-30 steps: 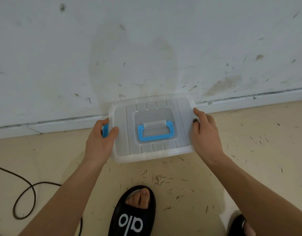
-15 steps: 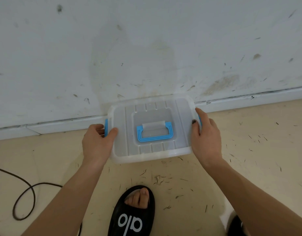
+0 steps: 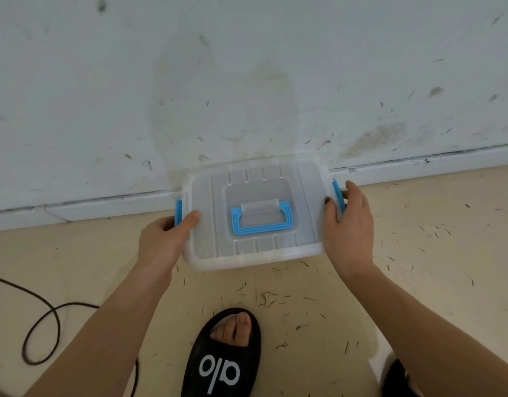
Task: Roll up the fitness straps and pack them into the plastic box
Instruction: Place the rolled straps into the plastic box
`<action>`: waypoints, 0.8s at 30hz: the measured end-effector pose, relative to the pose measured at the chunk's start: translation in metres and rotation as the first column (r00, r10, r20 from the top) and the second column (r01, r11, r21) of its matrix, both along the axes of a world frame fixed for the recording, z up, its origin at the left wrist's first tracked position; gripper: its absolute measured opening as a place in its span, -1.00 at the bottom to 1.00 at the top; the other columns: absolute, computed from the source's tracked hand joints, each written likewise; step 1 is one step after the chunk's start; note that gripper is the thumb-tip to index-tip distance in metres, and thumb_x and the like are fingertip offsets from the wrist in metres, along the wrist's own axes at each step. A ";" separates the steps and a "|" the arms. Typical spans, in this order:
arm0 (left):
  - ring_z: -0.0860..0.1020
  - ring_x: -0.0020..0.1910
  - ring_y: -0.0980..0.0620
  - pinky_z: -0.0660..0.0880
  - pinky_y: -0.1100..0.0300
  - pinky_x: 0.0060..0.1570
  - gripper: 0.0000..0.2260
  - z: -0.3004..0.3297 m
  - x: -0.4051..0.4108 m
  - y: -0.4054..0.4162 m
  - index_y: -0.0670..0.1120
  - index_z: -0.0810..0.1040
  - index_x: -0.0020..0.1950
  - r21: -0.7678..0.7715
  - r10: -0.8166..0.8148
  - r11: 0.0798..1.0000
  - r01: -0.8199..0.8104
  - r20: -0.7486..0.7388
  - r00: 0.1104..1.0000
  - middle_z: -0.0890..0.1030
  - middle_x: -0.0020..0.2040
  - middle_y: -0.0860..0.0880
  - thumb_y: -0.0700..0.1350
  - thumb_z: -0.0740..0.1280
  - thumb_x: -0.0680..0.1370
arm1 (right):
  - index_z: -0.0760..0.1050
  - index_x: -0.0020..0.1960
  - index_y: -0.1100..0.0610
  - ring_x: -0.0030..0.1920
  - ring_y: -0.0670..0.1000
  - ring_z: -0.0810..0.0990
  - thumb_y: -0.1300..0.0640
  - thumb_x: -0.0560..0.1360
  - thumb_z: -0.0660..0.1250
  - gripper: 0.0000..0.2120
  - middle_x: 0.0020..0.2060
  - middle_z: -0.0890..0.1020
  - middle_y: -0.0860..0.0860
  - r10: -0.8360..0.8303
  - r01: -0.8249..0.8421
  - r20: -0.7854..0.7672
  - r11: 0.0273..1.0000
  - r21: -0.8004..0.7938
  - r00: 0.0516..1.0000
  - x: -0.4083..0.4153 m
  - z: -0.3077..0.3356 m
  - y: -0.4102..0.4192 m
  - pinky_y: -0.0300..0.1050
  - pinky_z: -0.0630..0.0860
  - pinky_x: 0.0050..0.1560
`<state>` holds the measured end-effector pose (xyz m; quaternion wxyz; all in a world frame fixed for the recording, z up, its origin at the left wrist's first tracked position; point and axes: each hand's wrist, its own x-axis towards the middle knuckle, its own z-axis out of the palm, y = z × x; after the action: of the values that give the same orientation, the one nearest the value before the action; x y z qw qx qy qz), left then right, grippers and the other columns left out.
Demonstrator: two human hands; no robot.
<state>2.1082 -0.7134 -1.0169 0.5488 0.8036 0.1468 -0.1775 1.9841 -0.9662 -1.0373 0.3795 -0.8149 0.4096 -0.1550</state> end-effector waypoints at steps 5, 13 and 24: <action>0.64 -0.05 0.11 0.49 0.26 -0.17 -0.62 -0.005 0.003 -0.002 -0.16 0.62 0.25 -0.005 0.034 0.999 -0.034 0.031 0.999 0.68 0.03 0.02 0.01 0.51 0.53 | 0.13 0.65 0.12 0.47 0.12 0.40 0.00 0.73 0.11 -0.47 0.52 0.37 0.10 0.020 -0.016 -0.060 0.998 0.066 0.998 0.002 -0.004 -0.003 0.03 0.39 0.40; 0.43 0.41 0.00 0.39 0.12 0.32 -0.39 0.001 0.005 -0.001 0.03 0.23 0.63 0.318 -0.285 0.931 0.181 0.320 0.904 0.38 0.51 -0.03 -0.01 0.40 0.63 | 0.36 0.56 0.14 0.46 0.26 0.42 0.12 0.69 0.09 -0.55 0.48 0.45 0.21 0.216 -0.257 -0.147 0.881 -0.397 0.965 0.003 -0.008 -0.010 0.23 0.39 0.45; 0.14 0.62 -0.02 0.27 -0.01 0.54 -0.47 -0.026 0.004 -0.022 -0.10 0.03 0.69 0.633 -0.599 0.694 0.344 0.242 0.764 -0.17 0.69 0.07 0.02 0.01 0.75 | 0.12 0.67 0.10 0.49 0.14 0.39 0.04 0.73 0.01 -0.48 0.69 0.00 0.01 0.357 -0.435 -0.285 0.854 -0.285 0.889 0.010 -0.009 -0.008 0.07 0.33 0.50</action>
<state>2.1121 -0.7352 -1.0430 0.2437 0.9544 -0.1506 -0.0837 1.9943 -0.9746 -1.0461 0.2081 -0.9473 0.2385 -0.0498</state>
